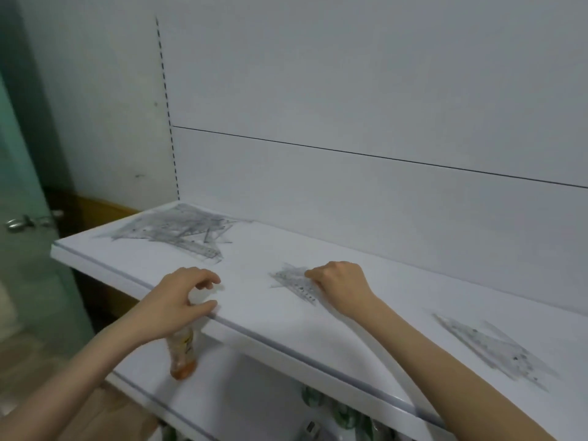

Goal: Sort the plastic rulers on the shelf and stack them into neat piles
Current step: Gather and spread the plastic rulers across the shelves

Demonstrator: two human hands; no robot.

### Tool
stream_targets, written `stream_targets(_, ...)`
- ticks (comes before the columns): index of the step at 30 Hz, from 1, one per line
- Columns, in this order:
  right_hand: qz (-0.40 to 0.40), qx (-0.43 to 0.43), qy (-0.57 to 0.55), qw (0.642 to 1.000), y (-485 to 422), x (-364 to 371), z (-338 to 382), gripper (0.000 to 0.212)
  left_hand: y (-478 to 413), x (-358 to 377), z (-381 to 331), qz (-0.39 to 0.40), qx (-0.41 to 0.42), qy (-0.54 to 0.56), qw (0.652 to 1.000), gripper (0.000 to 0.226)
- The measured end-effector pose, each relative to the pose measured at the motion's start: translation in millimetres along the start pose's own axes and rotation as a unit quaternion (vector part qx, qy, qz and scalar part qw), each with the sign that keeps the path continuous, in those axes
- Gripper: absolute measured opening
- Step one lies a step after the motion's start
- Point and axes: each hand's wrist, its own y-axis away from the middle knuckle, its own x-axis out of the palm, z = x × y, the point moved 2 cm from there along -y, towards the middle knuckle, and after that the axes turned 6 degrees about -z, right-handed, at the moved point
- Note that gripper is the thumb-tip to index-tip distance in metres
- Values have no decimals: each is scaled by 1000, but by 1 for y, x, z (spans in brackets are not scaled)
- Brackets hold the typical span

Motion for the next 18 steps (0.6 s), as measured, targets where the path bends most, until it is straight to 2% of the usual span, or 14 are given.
stream_targets(3,106,-13,-2,994,-7,16,11,16,8,-16,24,-9,-8,-9,1000,27)
stream_targets(5,105,6,9,994,-13,19,14,17,12,-29,43,-17,-21,-1,1000,24)
stream_targets(8,21,16,-22,999,-26,14,26,28,10,-45,69,-36,-32,12,999,22)
stream_targets(10,27,25,-36,999,-36,19,37,10,1,-52,87,-43,-32,5,999,18)
stream_targets(13,65,57,-35,996,-61,29,58,31,-20,-63,116,-45,-21,-15,999,15)
stream_targets(18,115,61,-105,986,-132,57,121,39,-56,-86,183,-35,10,-35,999,16)
